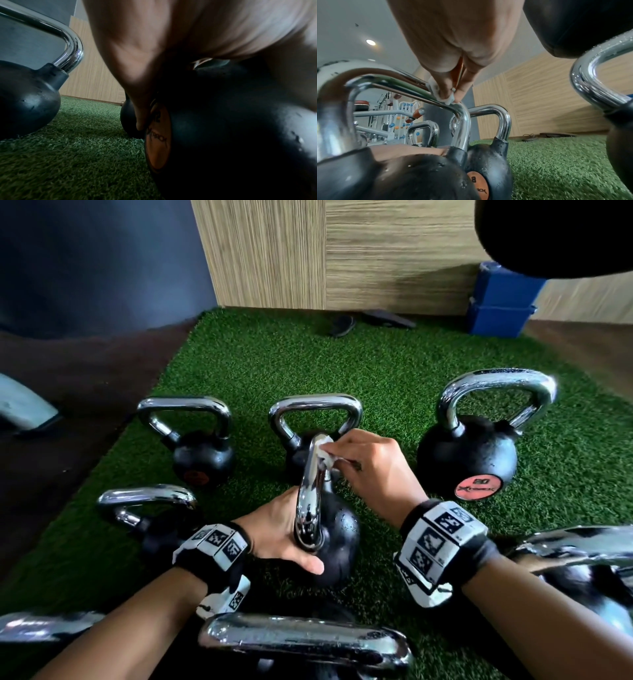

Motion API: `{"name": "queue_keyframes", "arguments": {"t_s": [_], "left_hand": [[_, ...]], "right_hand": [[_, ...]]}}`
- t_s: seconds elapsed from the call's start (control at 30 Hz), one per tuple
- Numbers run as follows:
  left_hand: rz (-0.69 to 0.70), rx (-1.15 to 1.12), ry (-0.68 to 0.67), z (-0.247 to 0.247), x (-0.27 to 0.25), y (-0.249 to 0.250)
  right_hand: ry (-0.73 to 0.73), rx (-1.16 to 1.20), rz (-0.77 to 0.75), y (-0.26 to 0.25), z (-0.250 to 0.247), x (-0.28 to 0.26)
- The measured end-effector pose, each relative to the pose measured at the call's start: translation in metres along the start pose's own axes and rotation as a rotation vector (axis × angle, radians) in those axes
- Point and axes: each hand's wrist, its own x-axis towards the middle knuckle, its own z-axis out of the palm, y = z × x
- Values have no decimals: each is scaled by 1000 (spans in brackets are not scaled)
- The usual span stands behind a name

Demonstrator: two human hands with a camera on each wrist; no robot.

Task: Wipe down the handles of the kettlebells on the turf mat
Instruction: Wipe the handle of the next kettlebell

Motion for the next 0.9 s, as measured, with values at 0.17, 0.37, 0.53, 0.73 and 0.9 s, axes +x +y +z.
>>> {"name": "queue_keyframes", "arguments": {"t_s": [0.17,0.37,0.53,0.73,0.9], "left_hand": [[-15,-74,8,0,2,-11],[-44,-81,5,-1,5,-16],[-85,-62,-75,-3,6,-13],[-108,-156,-49,-5,6,-10],[-124,-148,-4,-3,4,-13]], "right_hand": [[-91,-15,-155,-25,-8,-23],[-76,63,-111,-28,-16,-22],[-133,334,139,-33,-6,-40],[-182,600,368,-22,5,-42],[-239,405,349,-15,23,-57]]}}
